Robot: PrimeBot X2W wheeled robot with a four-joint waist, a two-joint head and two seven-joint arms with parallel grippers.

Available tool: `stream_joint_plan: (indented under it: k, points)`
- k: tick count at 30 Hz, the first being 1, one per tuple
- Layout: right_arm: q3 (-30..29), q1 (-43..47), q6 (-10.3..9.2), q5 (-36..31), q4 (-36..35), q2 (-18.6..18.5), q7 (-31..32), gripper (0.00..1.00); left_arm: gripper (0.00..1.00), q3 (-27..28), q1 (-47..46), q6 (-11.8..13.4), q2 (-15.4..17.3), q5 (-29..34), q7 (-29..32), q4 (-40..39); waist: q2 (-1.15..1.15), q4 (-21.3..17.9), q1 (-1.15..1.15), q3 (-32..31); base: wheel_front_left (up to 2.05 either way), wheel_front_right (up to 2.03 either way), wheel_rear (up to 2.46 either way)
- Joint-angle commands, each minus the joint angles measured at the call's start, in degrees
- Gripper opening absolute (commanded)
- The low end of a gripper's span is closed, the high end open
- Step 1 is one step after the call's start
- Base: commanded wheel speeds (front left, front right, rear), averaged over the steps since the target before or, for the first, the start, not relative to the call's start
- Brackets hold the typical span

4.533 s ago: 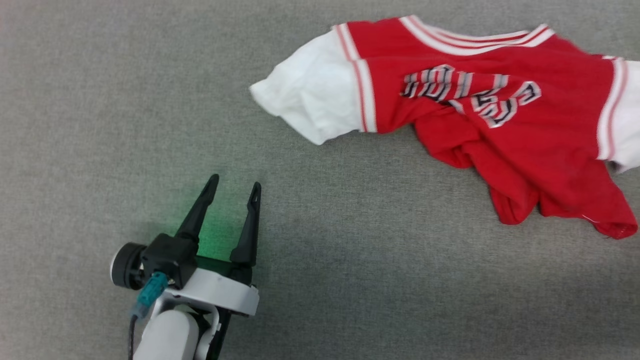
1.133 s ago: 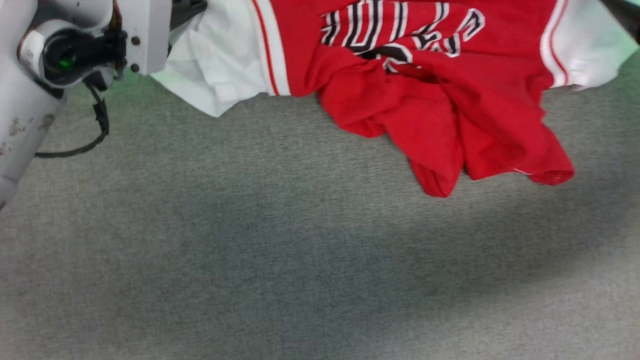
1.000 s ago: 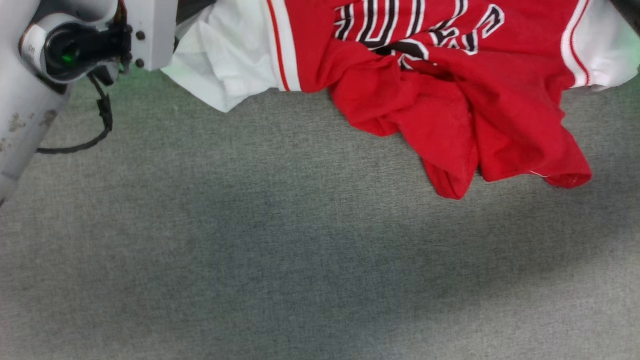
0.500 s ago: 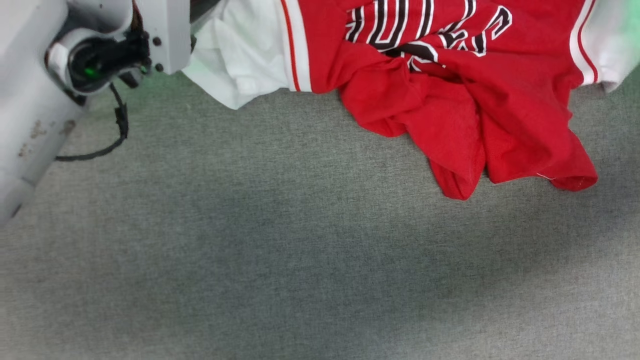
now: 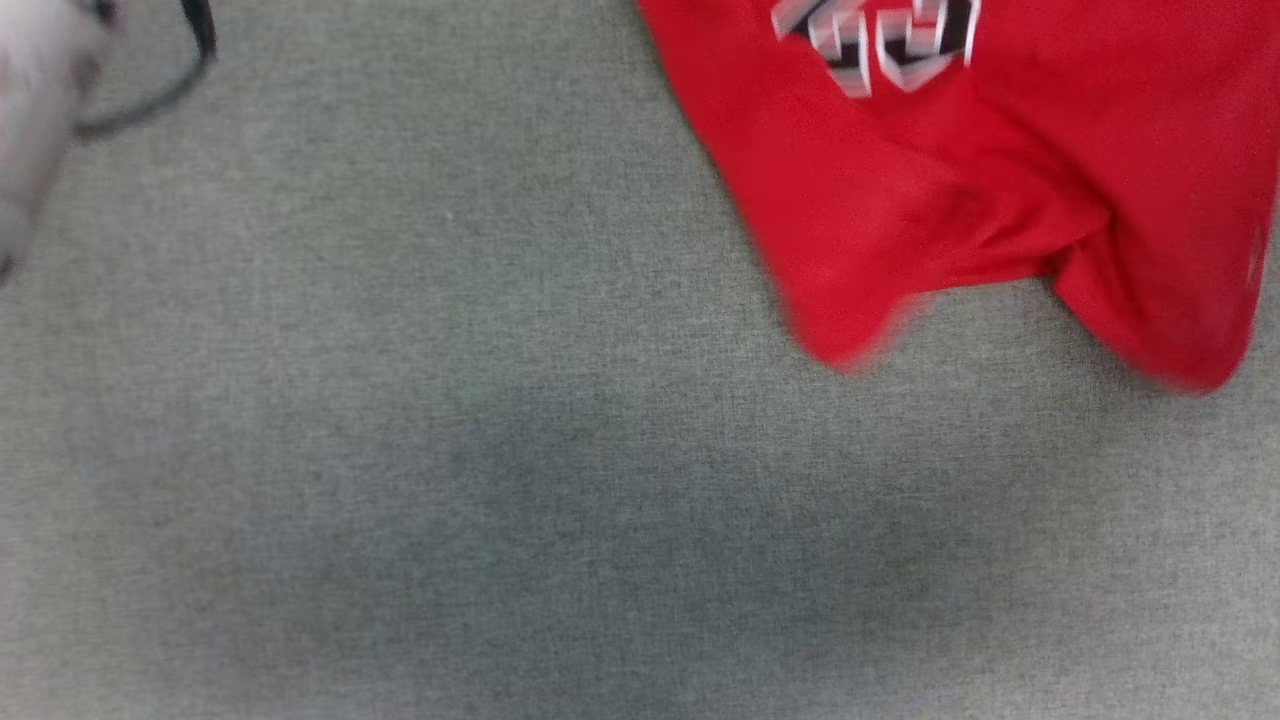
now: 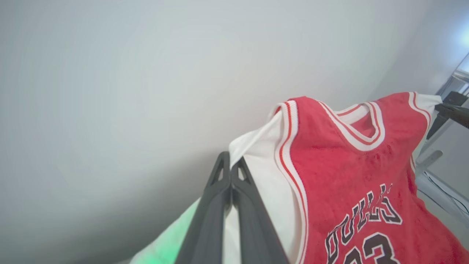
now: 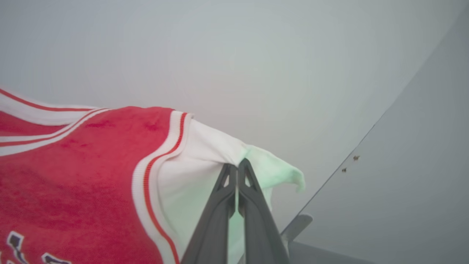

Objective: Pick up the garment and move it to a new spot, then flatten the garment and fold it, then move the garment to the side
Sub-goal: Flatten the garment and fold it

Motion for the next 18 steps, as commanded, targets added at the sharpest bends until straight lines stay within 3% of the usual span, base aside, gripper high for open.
stream_joint_plan:
  k: [1,5,10,14,18]
  points:
    - [-2.16,-3.54,-0.08,-1.36,3.6,1.38,-2.98,0.0,0.0,1.07,-3.45,0.12,-1.22,1.36,-4.1,2.65,0.0,0.79,0.0,-1.37,0.0,0.0,0.0]
    - [-6.21,-10.13,-0.08,-3.94,11.88,4.73,-8.99,0.0,0.0,4.55,-10.05,0.13,-4.0,1.93,-10.27,8.46,0.0,1.35,0.0,-3.2,0.0,0.0,0.0]
    - [-8.63,-13.7,-0.08,-5.93,18.32,8.54,-11.61,0.0,0.0,9.9,-13.31,0.13,-6.01,2.12,-11.82,10.41,0.0,1.75,0.0,-5.43,0.0,0.0,0.0]
    - [-8.41,-10.32,-0.08,-5.88,19.08,9.53,-12.07,0.0,0.0,9.25,-6.8,0.11,-6.1,0.73,-11.73,6.45,0.0,2.31,0.0,-7.22,0.0,0.0,0.0]
    - [-6.51,-3.15,-0.08,-3.9,15.93,9.22,-11.32,0.0,0.0,6.5,2.33,0.12,-2.82,-3.83,-8.89,-1.12,0.0,2.89,0.0,-9.26,0.0,0.0,0.0]
